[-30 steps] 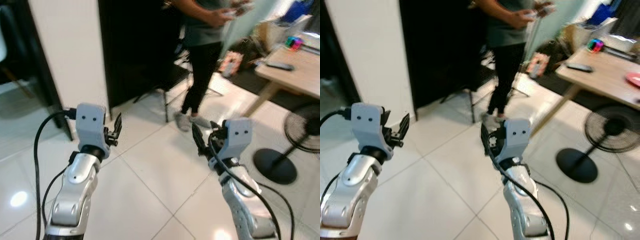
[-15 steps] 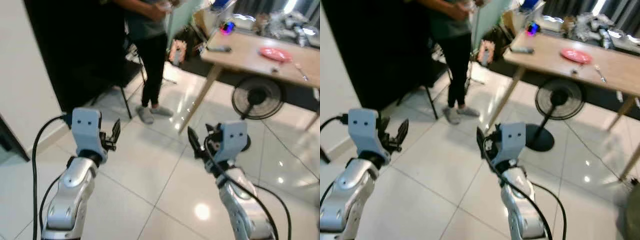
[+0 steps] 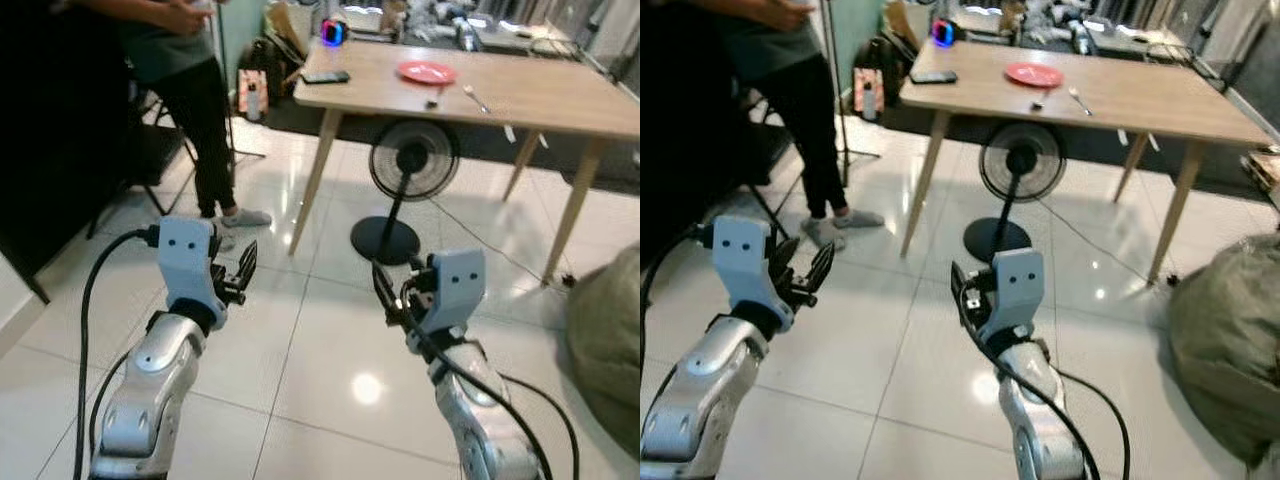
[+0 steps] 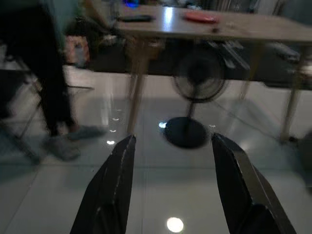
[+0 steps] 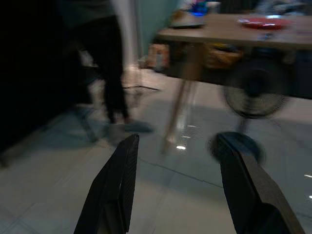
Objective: Setting the table
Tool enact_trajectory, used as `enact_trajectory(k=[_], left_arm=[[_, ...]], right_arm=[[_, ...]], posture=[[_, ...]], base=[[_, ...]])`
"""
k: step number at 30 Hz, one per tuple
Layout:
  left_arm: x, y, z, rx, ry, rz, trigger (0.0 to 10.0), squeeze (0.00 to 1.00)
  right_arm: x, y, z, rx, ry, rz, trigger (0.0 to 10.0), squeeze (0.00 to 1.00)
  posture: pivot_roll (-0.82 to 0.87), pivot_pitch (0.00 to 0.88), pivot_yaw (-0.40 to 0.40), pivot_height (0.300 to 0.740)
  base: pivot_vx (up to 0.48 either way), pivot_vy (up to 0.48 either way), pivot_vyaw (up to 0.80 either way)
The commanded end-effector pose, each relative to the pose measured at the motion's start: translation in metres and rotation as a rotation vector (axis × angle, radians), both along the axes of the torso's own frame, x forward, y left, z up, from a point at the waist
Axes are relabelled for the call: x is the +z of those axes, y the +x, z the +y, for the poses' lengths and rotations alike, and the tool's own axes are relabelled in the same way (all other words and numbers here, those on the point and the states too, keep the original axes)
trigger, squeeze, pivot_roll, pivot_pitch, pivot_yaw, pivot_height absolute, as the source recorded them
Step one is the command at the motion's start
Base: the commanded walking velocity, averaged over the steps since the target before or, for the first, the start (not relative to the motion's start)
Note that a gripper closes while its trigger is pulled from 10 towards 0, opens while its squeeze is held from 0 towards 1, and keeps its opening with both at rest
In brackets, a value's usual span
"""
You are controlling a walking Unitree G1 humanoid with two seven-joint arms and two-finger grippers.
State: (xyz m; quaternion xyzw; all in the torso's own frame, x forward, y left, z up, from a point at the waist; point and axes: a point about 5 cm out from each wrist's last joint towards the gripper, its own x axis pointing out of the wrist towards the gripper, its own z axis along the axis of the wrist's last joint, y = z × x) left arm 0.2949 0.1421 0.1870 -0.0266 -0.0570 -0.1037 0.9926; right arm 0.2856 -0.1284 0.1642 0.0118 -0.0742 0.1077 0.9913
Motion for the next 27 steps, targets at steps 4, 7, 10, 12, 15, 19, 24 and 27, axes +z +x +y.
enact_trajectory(k=[4, 7, 10, 12, 15, 19, 24, 27], left_arm=[[-0.003, -0.002, 0.003, 0.03, 0.003, 0.01, 10.0, 0.0], [-0.002, -0.001, 0.004, 0.046, 0.005, 0.007, 10.0, 0.0], [-0.002, 0.0, 0.005, 0.053, 0.006, 0.003, 10.0, 0.0], [-0.001, 0.0, 0.005, 0.062, 0.006, -0.004, 10.0, 0.0], [0.0, 0.001, 0.007, 0.083, 0.026, -0.012, 10.0, 0.0], [-0.002, 0.002, 0.008, 0.108, 0.05, -0.01, 10.0, 0.03], [-0.004, 0.006, 0.013, 0.145, 0.06, 0.007, 10.0, 0.08], [-0.004, 0.006, 0.014, 0.147, 0.063, 0.008, 10.0, 0.07]], right_arm=[[0.0, 0.001, 0.0, -0.001, 0.001, 0.0, 10.0, 0.0], [-0.001, 0.001, 0.0, -0.001, 0.002, 0.001, 10.0, 0.0], [-0.001, 0.001, 0.0, -0.002, 0.003, 0.002, 10.0, 0.0], [-0.001, 0.001, 0.001, -0.003, 0.003, 0.003, 10.0, 0.0], [-0.001, 0.001, 0.0, -0.007, -0.003, 0.003, 10.0, 0.0], [0.0, 0.001, 0.0, -0.012, -0.007, -0.007, 10.0, 0.0], [0.0, 0.0, 0.0, -0.011, 0.002, -0.014, 10.0, 0.0], [0.0, 0.0, -0.001, -0.011, 0.003, -0.015, 10.0, 0.0]], posture=[[-0.06, 0.025, 0.03, 0.74], [-0.06, 0.026, 0.03, 0.74], [-0.06, 0.026, 0.03, 0.74], [-0.06, 0.026, 0.03, 0.74], [-0.06, 0.025, 0.03, 0.74], [-0.06, 0.024, 0.031, 0.74], [-0.06, 0.022, 0.033, 0.74], [-0.06, 0.022, 0.034, 0.74]], base=[[0.0, 0.0, -0.8], [0.0, 0.0, -0.8], [0.0, 0.0, -0.8], [0.0, 0.0, -0.8], [0.0, 0.0, -0.8], [0.312, 0.0, -0.36], [0.48, 0.0, 0.0], [0.48, 0.0, 0.0]])
